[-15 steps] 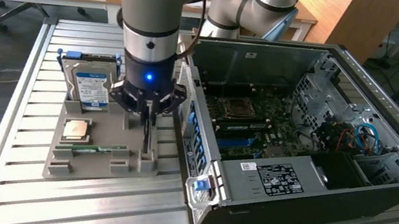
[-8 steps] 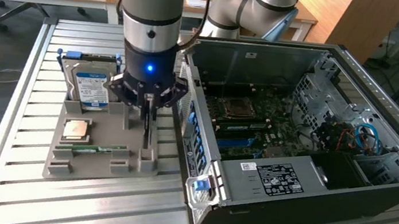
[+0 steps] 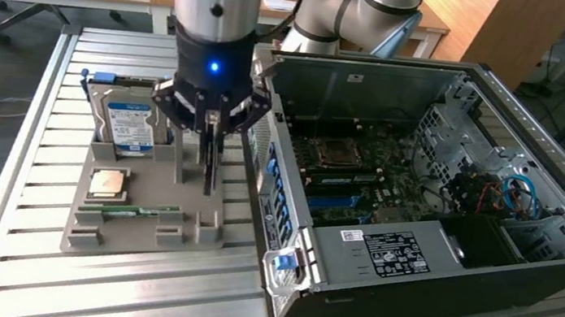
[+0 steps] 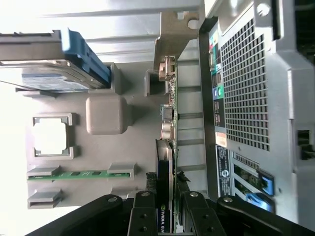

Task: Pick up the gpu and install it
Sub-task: 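Pick up the gpu and move the gpu toward the slot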

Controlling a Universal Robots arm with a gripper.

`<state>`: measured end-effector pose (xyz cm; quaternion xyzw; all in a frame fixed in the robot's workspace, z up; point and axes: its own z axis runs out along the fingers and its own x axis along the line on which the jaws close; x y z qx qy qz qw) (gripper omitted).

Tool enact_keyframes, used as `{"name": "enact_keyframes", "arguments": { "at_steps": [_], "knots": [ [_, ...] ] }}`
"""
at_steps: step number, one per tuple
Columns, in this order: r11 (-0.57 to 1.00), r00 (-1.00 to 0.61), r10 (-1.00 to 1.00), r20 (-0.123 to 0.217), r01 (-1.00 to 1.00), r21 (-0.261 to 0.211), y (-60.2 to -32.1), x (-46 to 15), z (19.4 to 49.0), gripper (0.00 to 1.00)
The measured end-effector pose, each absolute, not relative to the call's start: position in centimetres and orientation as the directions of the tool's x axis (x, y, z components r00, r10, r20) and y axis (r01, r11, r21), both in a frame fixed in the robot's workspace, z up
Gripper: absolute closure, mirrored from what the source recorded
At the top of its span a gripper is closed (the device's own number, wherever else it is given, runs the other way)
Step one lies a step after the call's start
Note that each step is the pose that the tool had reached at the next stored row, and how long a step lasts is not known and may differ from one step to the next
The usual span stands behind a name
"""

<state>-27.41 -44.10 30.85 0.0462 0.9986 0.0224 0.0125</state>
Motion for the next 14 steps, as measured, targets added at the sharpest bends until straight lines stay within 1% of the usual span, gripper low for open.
{"name": "enact_keyframes", "arguments": {
  "at_steps": [1,14],
  "knots": [
    [0.995,-0.995,0.093,-0.023,0.092,0.046,-44.1,-27.4,31.9,0.73],
    [0.995,-0.995,0.093,-0.023,0.092,0.046,-44.1,-27.4,36.5,0.73]
  ]
}}
